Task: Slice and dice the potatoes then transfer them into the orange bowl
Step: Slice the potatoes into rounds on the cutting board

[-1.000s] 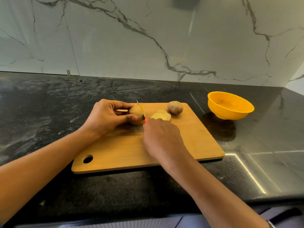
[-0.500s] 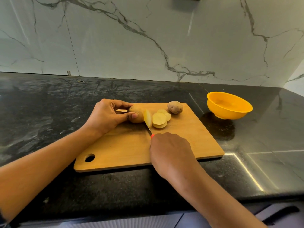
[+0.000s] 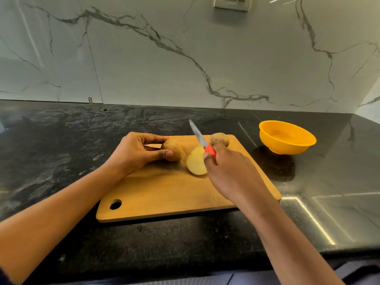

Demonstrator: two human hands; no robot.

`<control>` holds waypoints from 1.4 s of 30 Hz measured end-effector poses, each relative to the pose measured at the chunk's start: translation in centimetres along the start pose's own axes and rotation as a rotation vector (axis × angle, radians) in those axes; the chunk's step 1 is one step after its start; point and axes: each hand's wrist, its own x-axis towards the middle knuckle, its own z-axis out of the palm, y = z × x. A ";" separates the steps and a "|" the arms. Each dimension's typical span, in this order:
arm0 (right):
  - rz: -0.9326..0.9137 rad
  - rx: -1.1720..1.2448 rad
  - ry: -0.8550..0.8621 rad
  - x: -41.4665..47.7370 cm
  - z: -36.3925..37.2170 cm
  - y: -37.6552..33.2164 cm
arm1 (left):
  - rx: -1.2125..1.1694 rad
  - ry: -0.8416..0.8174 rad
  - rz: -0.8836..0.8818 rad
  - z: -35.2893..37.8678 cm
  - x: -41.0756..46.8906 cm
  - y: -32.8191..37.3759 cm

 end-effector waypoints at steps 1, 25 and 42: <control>-0.011 -0.010 -0.014 -0.1 0.1 -0.3 | -0.001 0.000 0.000 0.0 0.0 0.0; -0.073 -0.283 -0.083 0.2 0.7 -4.3 | 0.041 0.102 0.110 0.8 -0.5 0.1; -0.086 -0.273 -0.163 -0.3 1.6 -3.9 | 0.010 0.078 0.097 0.7 -0.6 0.2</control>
